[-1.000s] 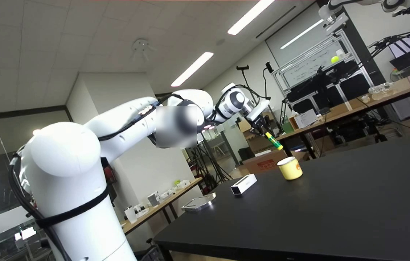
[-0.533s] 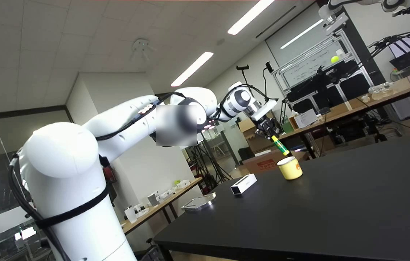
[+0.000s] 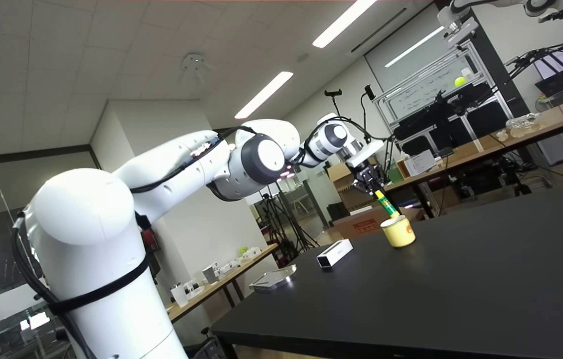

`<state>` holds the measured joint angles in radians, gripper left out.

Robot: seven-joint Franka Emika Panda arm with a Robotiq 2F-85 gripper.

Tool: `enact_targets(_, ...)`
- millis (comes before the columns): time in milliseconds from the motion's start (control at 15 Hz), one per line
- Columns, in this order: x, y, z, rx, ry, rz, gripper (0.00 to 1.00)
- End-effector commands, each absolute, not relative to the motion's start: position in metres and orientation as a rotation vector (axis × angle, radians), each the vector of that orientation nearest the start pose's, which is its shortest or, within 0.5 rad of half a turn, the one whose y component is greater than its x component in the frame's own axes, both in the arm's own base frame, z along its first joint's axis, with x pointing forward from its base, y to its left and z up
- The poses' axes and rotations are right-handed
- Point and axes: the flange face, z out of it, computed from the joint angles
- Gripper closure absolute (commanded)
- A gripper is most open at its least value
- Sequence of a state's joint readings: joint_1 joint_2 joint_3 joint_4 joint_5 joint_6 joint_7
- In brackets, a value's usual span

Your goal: Put the glue inside the mug

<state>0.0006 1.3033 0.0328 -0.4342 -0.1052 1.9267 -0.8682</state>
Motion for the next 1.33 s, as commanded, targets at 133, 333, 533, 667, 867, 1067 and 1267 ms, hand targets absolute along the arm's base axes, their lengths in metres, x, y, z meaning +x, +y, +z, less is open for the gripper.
enact_targets(133, 0.825, -0.004, 0.248, -2.911, -1.365, -0.264, 0.92)
enact_targets(333, 0.824, -0.004, 0.231, -2.895, -1.355, -0.251, 0.92)
enact_targets(533, 0.822, -0.004, 0.216, -2.885, -1.347, -0.237, 0.92)
enact_targets(667, 0.822, -0.004, 0.214, -2.890, -1.342, -0.237, 0.41)
enact_targets(867, 0.825, -0.003, 0.222, -2.900, -1.353, -0.268, 0.21)
enact_targets(1067, 0.828, -0.002, 0.236, -2.910, -1.361, -0.328, 0.02)
enact_targets(1267, 0.829, -0.001, 0.242, -2.924, -1.380, -0.331, 0.00)
